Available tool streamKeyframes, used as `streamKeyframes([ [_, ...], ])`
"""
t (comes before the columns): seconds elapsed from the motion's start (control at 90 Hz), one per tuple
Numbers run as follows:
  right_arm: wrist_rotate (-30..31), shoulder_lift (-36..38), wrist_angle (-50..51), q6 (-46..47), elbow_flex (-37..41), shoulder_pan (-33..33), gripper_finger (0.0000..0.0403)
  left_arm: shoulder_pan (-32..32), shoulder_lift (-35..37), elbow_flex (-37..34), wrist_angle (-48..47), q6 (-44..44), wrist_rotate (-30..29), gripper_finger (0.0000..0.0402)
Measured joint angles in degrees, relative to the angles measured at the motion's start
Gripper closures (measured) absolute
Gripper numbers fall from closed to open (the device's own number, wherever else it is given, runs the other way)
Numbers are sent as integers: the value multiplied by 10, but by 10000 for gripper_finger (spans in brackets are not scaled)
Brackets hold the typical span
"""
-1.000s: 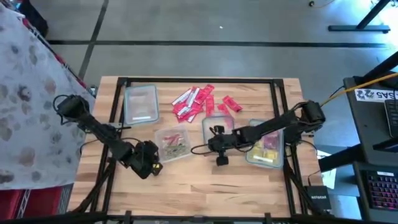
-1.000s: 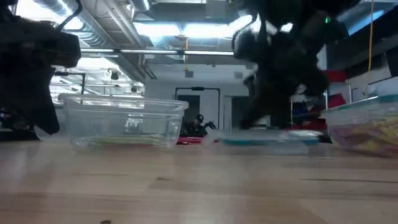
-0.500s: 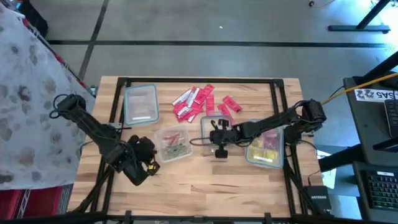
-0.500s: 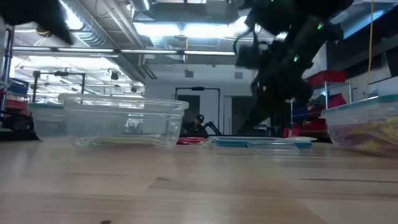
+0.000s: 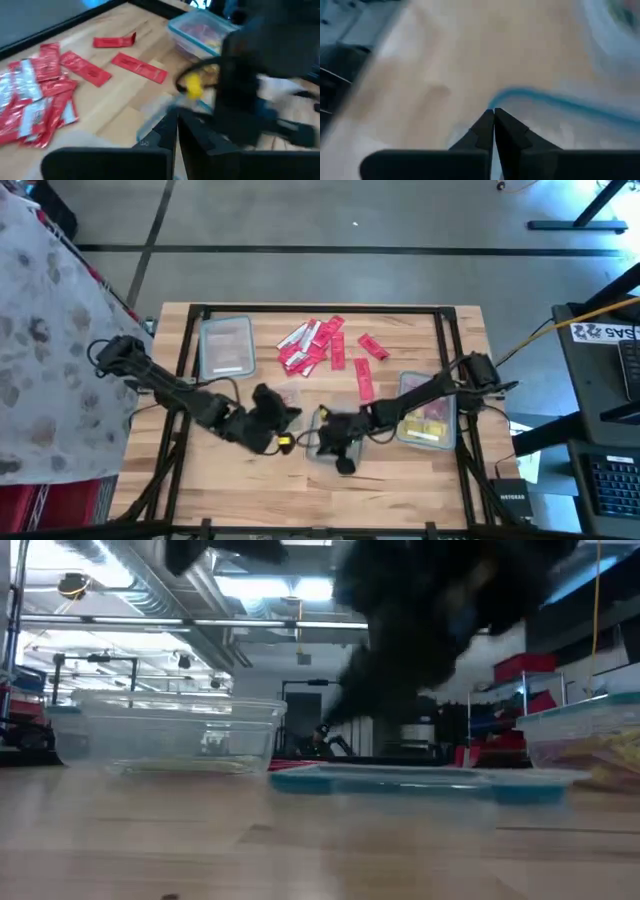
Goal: Sort candy
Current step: Close the square transparent bin
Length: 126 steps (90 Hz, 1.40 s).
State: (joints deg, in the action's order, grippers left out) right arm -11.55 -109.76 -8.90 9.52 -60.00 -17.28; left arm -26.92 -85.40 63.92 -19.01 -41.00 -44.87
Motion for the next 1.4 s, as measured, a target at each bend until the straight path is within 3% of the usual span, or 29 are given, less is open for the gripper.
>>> streamKeyframes([
  [0.089, 6, 1, 62, -40, -28, -21, 403, 13, -16, 0, 33, 20, 32, 402],
  [0.233, 90, 51, 236, -63, -53, -46, 403, 15, -51, 0, 74, 32, 69, 402],
  [0.367, 140, 104, 390, -65, -31, -48, 403, 0, -95, -1, 153, 42, 120, 402],
  [0.478, 140, 154, 442, -63, 7, -36, 402, -18, -139, 4, 234, 12, 148, 402],
  [0.7, 80, 204, 424, -42, 81, 49, 357, -39, -234, 77, 236, 1, 164, 402],
  [0.844, 4, 186, 351, -24, 107, 115, 294, -34, -271, 91, 223, -38, 186, 402],
  [1.056, -103, 140, 268, 8, 129, 184, 221, -34, -306, 91, 119, -131, 205, 402],
  [1.4, -226, 73, 158, 28, 129, 205, 222, -24, -342, 80, 88, -172, 209, 402],
])
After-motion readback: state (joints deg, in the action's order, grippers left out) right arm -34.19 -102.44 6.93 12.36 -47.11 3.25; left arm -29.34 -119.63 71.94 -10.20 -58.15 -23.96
